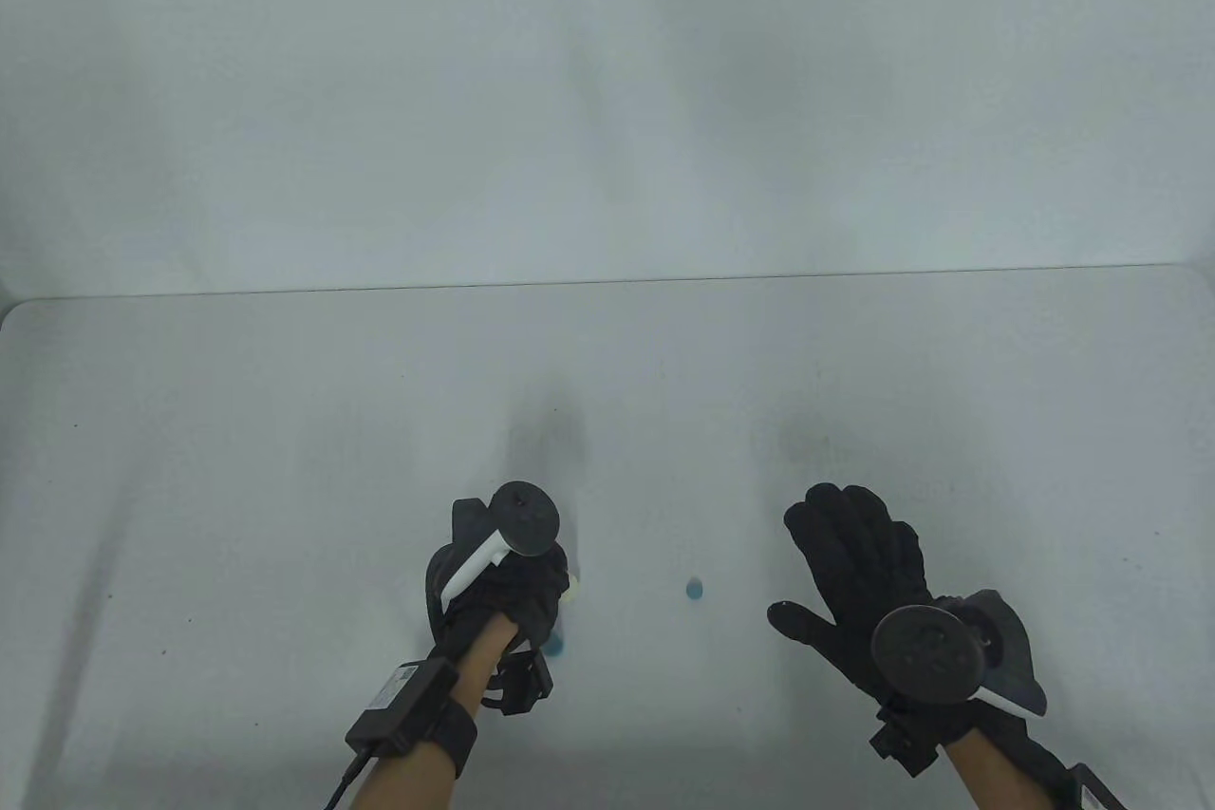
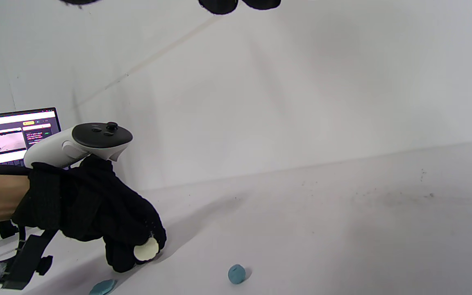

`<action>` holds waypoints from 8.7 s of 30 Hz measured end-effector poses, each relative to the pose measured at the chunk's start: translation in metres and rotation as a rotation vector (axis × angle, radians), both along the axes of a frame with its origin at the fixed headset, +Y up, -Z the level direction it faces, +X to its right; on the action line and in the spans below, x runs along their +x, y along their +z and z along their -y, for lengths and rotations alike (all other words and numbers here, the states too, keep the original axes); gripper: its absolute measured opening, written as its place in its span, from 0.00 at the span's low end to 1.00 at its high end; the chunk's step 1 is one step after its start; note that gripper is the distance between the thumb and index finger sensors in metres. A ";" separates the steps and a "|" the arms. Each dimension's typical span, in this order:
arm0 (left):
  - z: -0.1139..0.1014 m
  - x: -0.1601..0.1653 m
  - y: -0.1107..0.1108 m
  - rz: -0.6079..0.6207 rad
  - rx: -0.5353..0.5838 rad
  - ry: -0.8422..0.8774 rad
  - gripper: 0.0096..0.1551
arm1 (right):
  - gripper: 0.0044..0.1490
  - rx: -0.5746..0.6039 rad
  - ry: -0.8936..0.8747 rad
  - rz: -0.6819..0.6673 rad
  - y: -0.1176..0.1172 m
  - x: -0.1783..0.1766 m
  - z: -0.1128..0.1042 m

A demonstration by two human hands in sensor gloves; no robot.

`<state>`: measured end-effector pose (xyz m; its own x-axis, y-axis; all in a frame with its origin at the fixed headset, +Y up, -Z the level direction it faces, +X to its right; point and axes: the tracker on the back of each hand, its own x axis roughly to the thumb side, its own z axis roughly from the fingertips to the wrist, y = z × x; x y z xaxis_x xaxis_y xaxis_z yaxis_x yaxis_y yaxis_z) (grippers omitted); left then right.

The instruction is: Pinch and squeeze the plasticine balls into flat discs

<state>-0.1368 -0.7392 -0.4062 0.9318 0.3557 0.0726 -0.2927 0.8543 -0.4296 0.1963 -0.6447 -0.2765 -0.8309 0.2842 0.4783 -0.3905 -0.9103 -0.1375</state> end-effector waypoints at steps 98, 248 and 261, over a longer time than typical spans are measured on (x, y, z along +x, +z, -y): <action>-0.084 -0.026 0.104 0.224 0.614 0.170 0.51 | 0.36 -0.388 0.816 0.098 -0.027 0.038 0.103; -0.076 -0.033 0.096 0.185 0.574 0.107 0.49 | 0.28 -0.908 -1.121 -0.140 -0.053 -0.024 0.075; -0.075 -0.032 0.096 0.184 0.575 0.104 0.49 | 0.26 -0.774 -1.147 -0.097 -0.051 -0.020 0.068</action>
